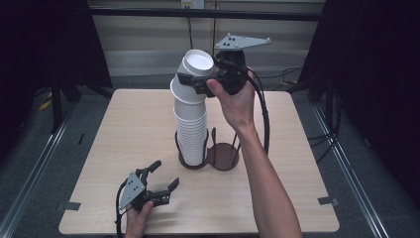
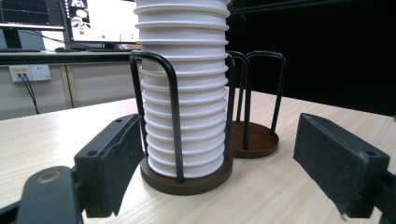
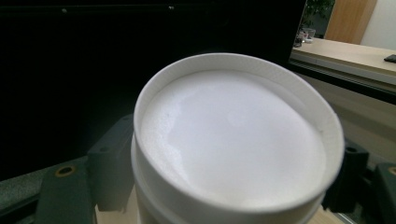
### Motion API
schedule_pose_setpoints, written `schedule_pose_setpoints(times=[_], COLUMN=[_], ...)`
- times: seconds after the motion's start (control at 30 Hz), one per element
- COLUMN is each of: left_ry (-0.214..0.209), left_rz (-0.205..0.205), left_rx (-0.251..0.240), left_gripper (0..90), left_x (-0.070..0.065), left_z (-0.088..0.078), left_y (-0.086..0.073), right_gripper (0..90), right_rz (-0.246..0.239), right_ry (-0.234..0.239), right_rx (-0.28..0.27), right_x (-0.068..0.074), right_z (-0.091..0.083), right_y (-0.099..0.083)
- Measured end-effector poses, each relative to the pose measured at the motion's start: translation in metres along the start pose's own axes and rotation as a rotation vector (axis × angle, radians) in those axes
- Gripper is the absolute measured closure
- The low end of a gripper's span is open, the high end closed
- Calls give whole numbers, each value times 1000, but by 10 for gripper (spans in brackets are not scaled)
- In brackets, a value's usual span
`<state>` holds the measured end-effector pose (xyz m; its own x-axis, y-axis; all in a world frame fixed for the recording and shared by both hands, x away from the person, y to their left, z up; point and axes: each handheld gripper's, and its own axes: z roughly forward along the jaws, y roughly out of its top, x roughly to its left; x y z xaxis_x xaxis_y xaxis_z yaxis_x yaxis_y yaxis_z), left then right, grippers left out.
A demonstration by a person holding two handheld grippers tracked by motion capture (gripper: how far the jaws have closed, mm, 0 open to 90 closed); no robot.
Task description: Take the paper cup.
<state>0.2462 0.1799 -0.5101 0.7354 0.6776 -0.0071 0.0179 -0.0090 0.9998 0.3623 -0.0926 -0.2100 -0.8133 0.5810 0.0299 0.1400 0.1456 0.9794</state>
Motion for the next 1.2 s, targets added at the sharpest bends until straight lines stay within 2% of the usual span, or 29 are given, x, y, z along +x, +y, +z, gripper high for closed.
schedule_pose_setpoints(times=[0.03,0.1,0.23,0.47,0.87,1.2], left_ry=[-2,0,-4,-4,-4,-1], left_rz=[-9,1,-6,-7,-7,-1], left_rx=[-1,-1,-3,-4,-4,-2], left_gripper=[156,156,156,156,156,156], left_x=[-1,0,-1,-1,-1,0], left_z=[0,0,0,0,0,0], left_y=[0,0,0,0,0,0], right_gripper=[214,214,214,215,215,215], right_rz=[2,4,16,36,20,21], right_ry=[0,2,7,24,20,6], right_rx=[-3,-5,-21,-73,-101,-122], right_x=[0,0,-2,-4,1,-1], right_z=[0,0,-1,-11,-21,-38], right_y=[0,0,-2,1,5,4])
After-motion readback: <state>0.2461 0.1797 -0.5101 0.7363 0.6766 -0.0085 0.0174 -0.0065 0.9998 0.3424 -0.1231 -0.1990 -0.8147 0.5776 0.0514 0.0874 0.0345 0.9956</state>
